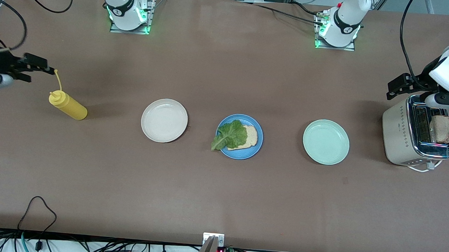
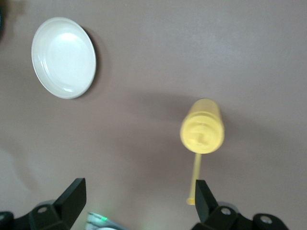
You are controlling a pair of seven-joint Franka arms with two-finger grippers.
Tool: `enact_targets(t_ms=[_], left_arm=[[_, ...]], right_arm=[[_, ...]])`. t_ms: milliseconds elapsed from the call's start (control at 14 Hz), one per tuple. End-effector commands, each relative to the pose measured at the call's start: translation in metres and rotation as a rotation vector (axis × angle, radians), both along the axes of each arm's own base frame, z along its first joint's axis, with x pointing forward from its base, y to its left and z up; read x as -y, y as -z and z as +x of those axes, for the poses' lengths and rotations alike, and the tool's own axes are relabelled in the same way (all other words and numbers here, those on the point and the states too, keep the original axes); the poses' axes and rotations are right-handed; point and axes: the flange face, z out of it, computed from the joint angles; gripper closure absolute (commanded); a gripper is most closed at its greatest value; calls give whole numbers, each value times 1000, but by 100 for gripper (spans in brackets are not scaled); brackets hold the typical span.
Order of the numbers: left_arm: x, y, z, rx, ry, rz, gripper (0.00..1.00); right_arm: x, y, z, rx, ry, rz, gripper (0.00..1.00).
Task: Make sandwich in blue plate with both arms
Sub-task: 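Grasp the yellow mustard bottle with the right gripper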
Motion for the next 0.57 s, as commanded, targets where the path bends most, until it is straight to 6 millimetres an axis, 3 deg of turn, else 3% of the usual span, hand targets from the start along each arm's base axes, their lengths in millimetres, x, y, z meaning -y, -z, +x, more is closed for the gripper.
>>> enact_targets(t_ms=[0, 143, 500], left_arm=[[3, -3, -3, -5, -7, 0, 0], [5, -5, -3, 9, -5, -2, 0], [13, -5, -3, 15, -3, -35, 0]], right_arm=[[31, 11, -16, 105, -229, 23, 0], [57, 23, -21, 181, -345, 30, 0], [88, 83, -28, 379, -538, 160, 0]])
